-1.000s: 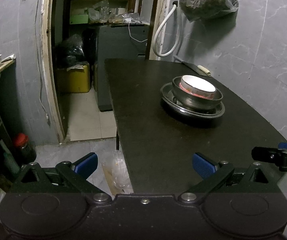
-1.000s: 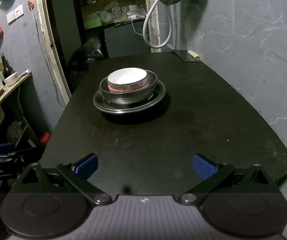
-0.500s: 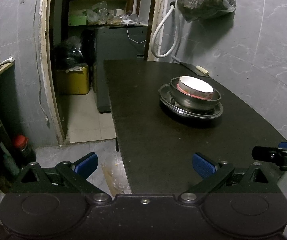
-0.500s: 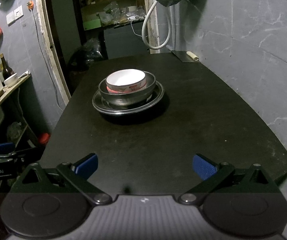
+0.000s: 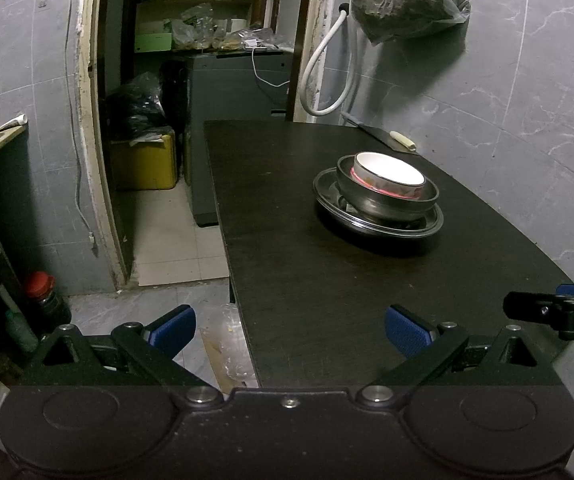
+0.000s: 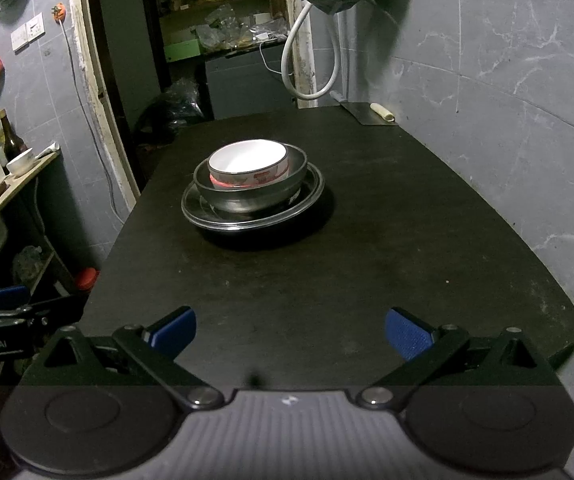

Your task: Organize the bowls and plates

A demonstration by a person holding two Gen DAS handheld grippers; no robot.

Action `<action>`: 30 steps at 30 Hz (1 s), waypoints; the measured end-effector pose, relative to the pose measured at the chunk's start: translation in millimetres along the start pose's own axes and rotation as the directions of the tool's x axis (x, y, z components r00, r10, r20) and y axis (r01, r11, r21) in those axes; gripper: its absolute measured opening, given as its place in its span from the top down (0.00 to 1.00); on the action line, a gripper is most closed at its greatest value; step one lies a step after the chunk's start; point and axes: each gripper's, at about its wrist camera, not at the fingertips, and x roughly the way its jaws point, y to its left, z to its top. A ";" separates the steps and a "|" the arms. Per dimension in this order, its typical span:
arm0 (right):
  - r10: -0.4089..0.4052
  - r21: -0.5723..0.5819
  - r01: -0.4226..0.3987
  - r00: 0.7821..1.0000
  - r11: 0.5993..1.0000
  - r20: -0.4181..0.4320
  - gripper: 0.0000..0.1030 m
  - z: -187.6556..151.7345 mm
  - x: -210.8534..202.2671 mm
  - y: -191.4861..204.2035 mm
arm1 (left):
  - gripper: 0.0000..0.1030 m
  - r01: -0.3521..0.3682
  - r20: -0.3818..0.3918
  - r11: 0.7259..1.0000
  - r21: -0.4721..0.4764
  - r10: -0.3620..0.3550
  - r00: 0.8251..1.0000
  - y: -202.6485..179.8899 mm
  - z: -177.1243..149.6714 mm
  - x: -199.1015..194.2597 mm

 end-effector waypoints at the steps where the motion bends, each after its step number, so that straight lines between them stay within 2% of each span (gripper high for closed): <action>1: 0.000 0.000 0.000 1.000 1.000 0.000 0.00 0.1 -0.1 -0.1 | 0.02 0.000 0.000 1.000 0.000 0.000 1.000 0.1 0.0 0.0; 30: -0.004 0.006 0.004 1.000 1.000 0.007 0.00 1.1 -1.9 -4.9 | 0.02 0.003 0.004 1.000 0.007 -0.003 1.000 -4.1 1.1 -0.8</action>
